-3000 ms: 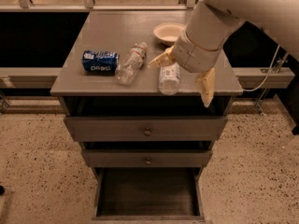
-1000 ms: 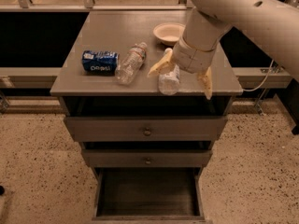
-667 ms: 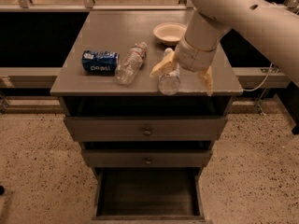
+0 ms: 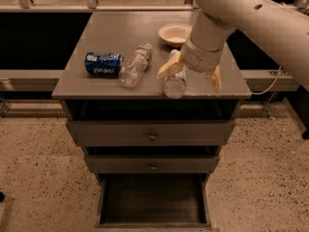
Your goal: Place blue plastic bottle into bottom drawer
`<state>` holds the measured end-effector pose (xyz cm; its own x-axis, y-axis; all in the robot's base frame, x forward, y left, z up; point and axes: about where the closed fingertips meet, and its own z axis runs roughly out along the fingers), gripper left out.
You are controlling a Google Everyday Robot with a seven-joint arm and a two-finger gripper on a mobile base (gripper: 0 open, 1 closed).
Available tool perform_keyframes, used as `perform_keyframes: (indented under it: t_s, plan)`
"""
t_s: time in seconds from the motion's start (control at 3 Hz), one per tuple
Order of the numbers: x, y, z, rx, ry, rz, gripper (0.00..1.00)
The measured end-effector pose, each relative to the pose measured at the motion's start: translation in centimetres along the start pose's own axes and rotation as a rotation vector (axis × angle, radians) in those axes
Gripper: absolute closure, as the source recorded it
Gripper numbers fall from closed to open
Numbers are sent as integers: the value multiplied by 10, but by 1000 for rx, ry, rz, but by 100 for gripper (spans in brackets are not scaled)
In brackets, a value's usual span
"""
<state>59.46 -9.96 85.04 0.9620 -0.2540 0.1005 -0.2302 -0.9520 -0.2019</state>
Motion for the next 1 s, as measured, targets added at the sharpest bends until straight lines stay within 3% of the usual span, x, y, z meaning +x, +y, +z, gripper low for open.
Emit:
perform_keyframes:
  t_s: [0.33, 0.67, 1.0]
  plan:
    - [17, 8, -2, -28, 55, -9, 0]
    - [17, 8, -2, -28, 55, -9, 0]
    - [35, 12, 8, -51, 73, -16, 3]
